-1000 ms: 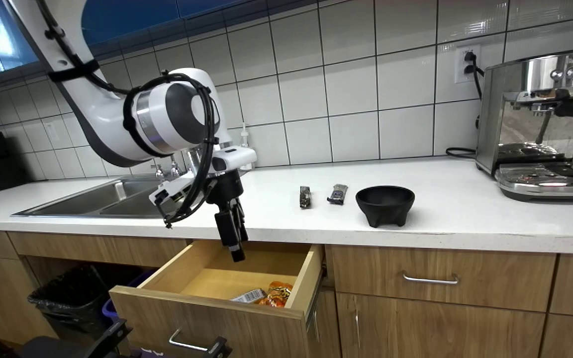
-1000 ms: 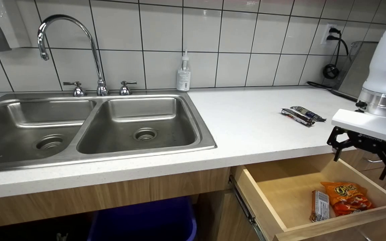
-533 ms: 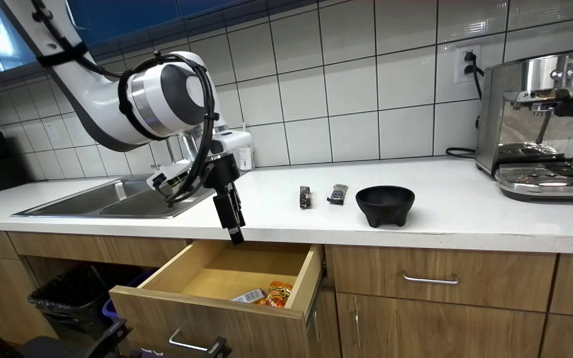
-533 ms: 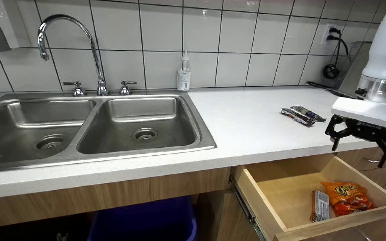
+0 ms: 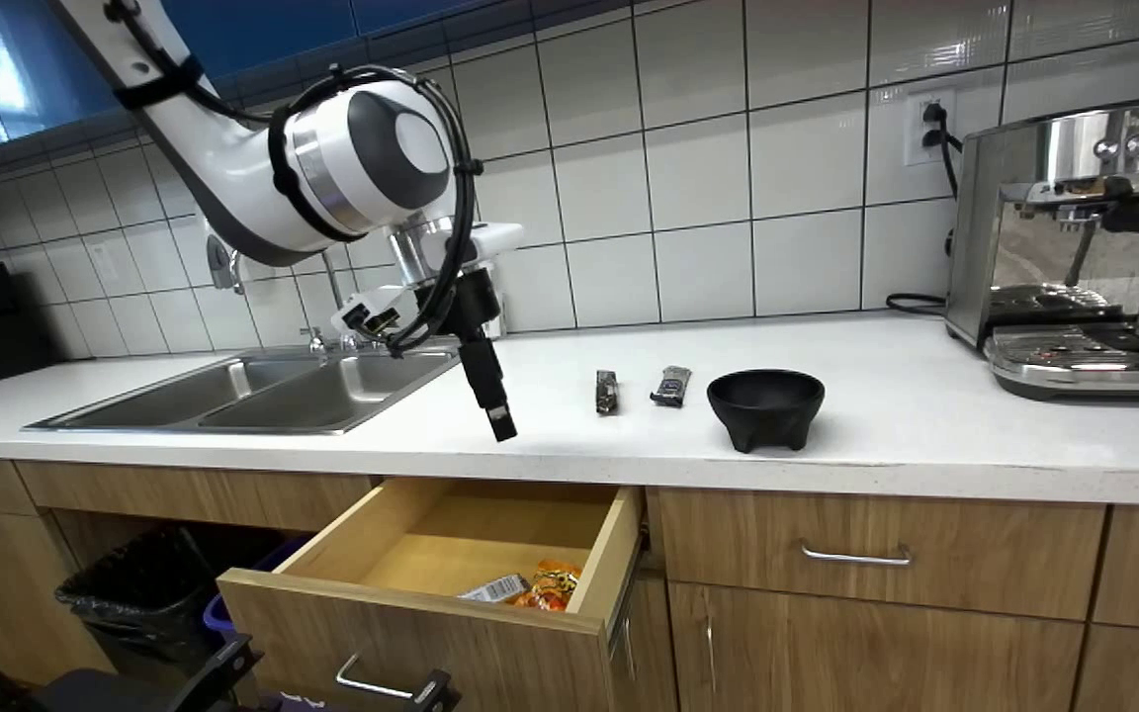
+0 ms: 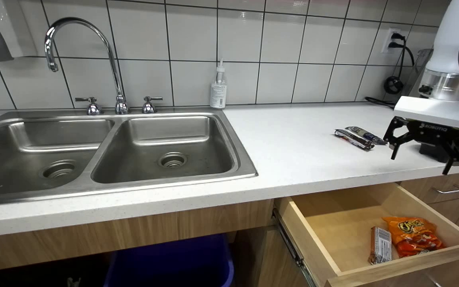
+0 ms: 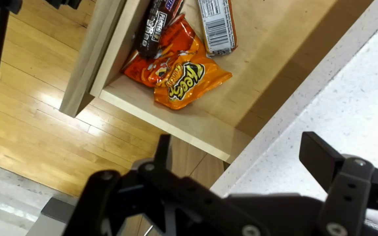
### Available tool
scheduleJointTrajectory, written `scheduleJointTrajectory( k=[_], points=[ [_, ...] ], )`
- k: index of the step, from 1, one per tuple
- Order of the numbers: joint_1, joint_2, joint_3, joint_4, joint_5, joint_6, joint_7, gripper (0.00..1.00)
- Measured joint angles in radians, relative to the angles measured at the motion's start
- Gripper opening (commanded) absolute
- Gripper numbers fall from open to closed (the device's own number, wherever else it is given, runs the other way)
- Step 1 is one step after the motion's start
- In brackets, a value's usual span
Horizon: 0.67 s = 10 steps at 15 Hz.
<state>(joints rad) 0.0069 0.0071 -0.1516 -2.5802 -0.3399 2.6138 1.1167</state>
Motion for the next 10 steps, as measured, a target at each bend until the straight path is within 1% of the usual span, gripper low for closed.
scheduleJointTrajectory(
  k=[5, 10],
  points=[
    [-0.021, 0.042, 0.000, 0.081, 0.005, -0.018, -0.076, 1.00],
    [-0.034, 0.119, -0.002, 0.187, 0.020, -0.040, -0.142, 1.00]
  ],
)
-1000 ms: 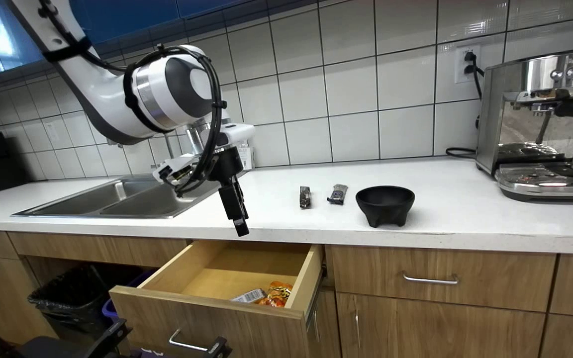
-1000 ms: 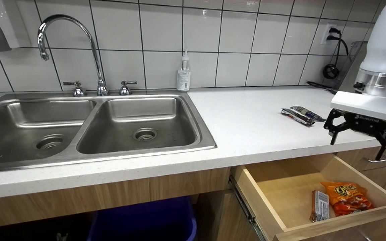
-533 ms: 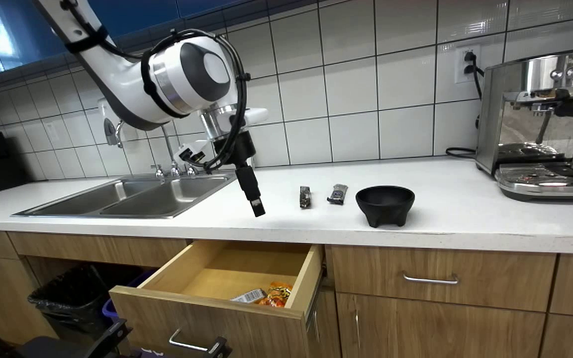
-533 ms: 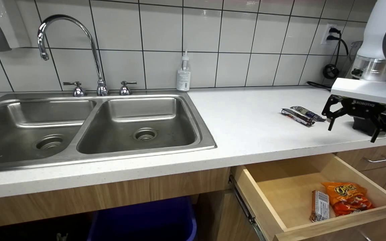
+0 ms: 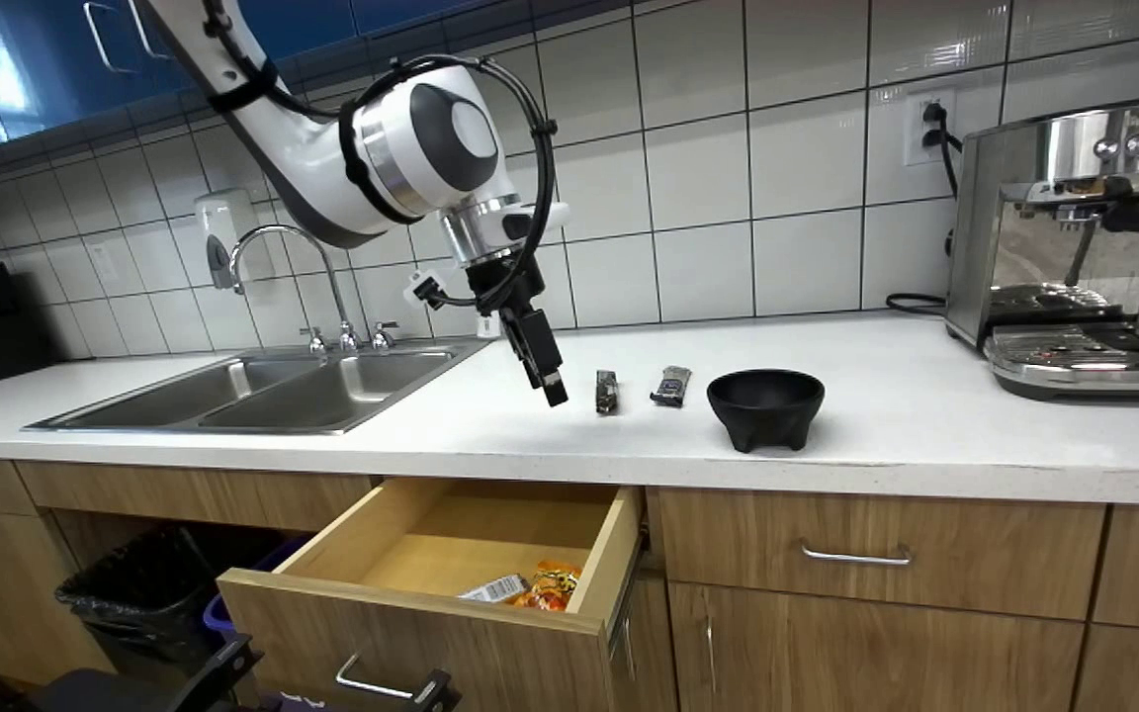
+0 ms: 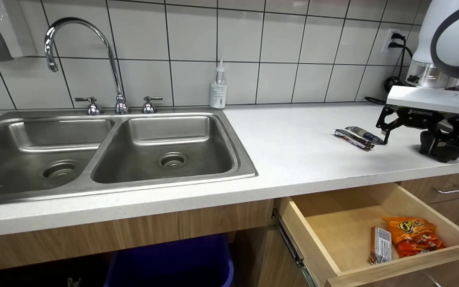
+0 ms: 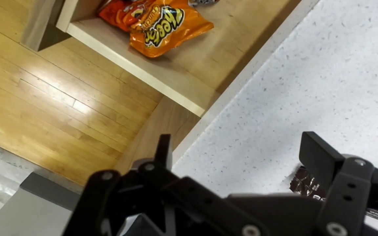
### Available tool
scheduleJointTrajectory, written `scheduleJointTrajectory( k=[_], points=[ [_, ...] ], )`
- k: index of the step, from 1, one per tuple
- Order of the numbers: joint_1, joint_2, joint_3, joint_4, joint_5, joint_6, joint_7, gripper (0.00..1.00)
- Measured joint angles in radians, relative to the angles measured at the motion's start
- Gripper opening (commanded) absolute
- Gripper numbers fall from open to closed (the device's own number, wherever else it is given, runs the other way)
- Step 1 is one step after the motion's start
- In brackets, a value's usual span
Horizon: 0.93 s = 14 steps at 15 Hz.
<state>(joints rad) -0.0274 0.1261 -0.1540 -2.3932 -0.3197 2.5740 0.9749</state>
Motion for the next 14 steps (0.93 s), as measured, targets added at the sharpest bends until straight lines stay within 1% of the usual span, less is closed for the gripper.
scheduleJointTrajectory(
  k=[9, 14],
  points=[
    [0.008, 0.180, -0.001, 0.250, 0.009, -0.075, -0.083, 1.00],
    [0.018, 0.291, 0.002, 0.405, 0.065, -0.163, -0.184, 1.00]
  ],
)
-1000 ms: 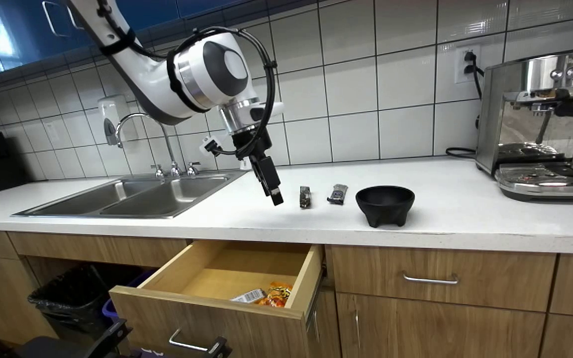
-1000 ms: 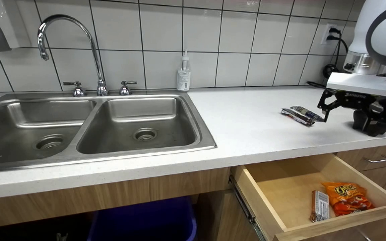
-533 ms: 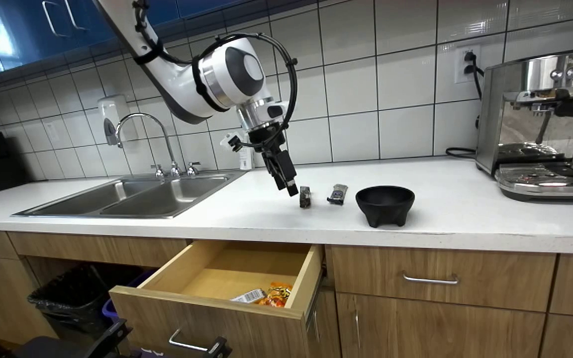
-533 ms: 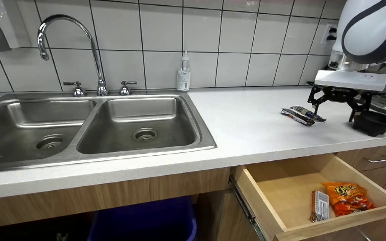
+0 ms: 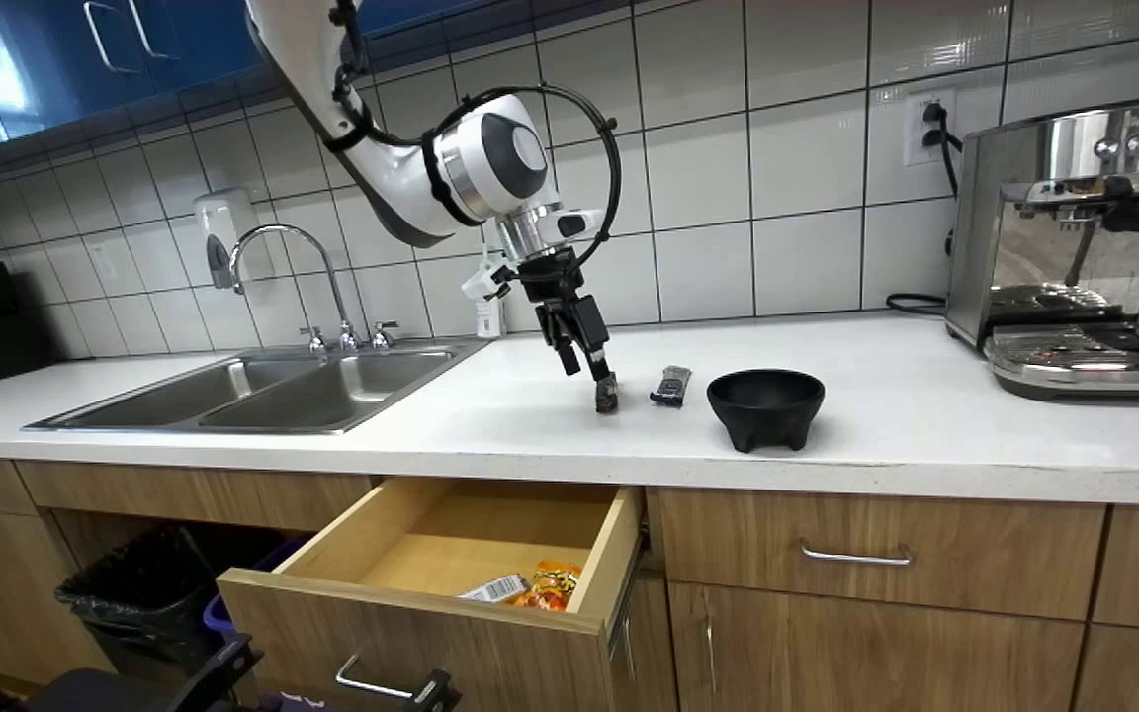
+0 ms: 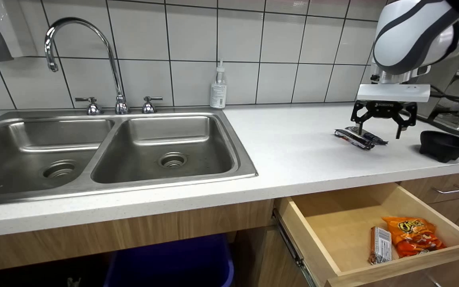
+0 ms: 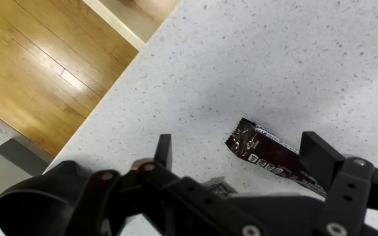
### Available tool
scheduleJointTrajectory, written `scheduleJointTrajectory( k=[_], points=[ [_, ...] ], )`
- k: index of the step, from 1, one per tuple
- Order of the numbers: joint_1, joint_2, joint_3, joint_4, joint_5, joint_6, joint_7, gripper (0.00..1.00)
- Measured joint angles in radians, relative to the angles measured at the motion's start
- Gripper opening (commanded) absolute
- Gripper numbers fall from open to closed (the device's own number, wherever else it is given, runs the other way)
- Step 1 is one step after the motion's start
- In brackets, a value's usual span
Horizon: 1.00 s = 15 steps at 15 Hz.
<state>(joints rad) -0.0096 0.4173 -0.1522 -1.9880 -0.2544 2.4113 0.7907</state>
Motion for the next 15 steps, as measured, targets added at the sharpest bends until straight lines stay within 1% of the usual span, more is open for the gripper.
scheduleJointTrajectory(
  k=[2, 4, 7, 15],
  points=[
    [0.000, 0.041, 0.008, 0.058, 0.044, -0.051, -0.061, 1.00],
    [0.000, 0.063, 0.013, 0.086, 0.053, -0.067, -0.076, 1.00],
    [0.002, 0.067, 0.011, 0.091, 0.053, -0.068, -0.077, 1.00],
    [0.036, 0.069, -0.002, 0.089, 0.053, -0.048, -0.074, 1.00]
  ],
)
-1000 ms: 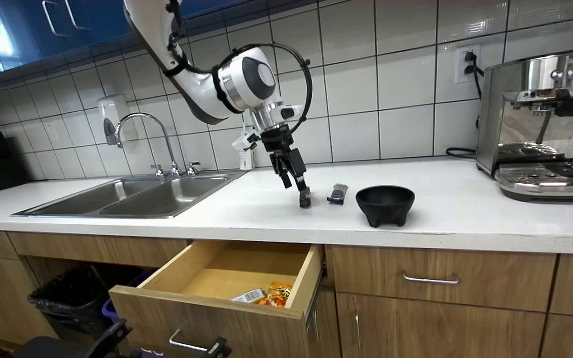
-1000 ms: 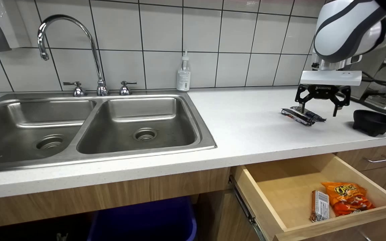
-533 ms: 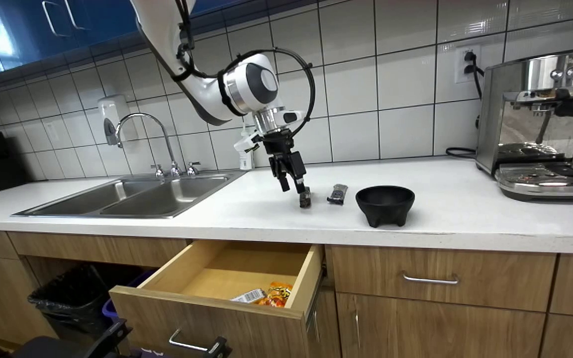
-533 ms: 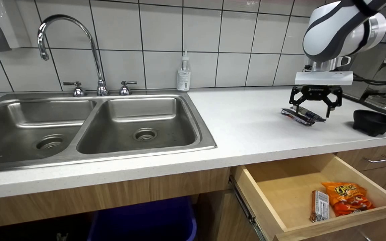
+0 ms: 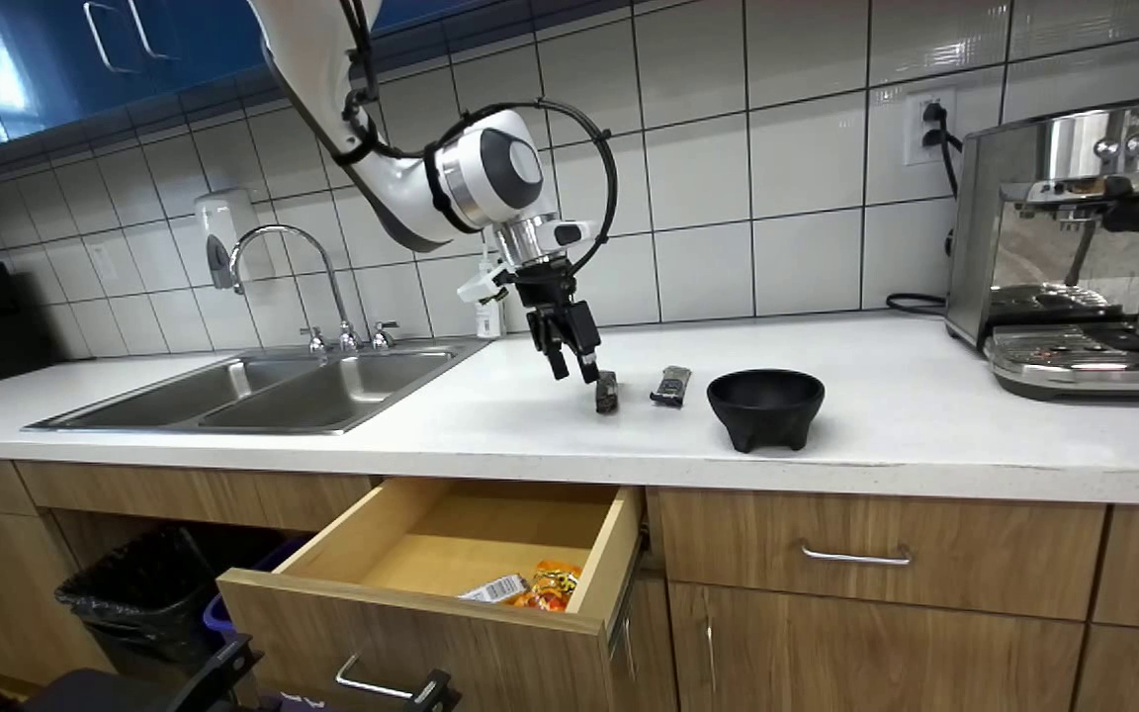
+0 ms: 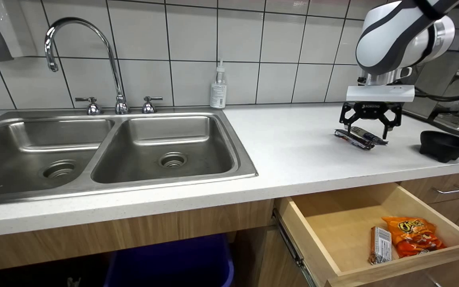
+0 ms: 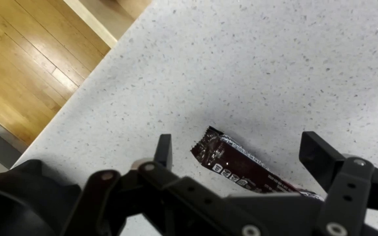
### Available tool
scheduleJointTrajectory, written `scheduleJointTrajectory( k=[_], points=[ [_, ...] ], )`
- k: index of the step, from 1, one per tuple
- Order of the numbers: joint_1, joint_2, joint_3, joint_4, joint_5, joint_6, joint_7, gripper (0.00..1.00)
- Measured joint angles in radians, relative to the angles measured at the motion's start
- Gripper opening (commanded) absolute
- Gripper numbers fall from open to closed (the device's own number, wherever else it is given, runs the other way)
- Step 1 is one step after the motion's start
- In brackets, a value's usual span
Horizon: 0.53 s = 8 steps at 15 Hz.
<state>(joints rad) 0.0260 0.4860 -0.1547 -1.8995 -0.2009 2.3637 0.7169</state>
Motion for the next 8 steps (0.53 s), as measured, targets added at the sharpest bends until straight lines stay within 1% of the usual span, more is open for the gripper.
scheduleJointTrajectory(
  k=[4, 8],
  points=[
    [0.003, 0.005, -0.004, 0.008, 0.001, 0.007, 0.000, 1.00],
    [0.001, 0.028, -0.017, 0.042, 0.001, 0.008, -0.004, 1.00]
  ],
)
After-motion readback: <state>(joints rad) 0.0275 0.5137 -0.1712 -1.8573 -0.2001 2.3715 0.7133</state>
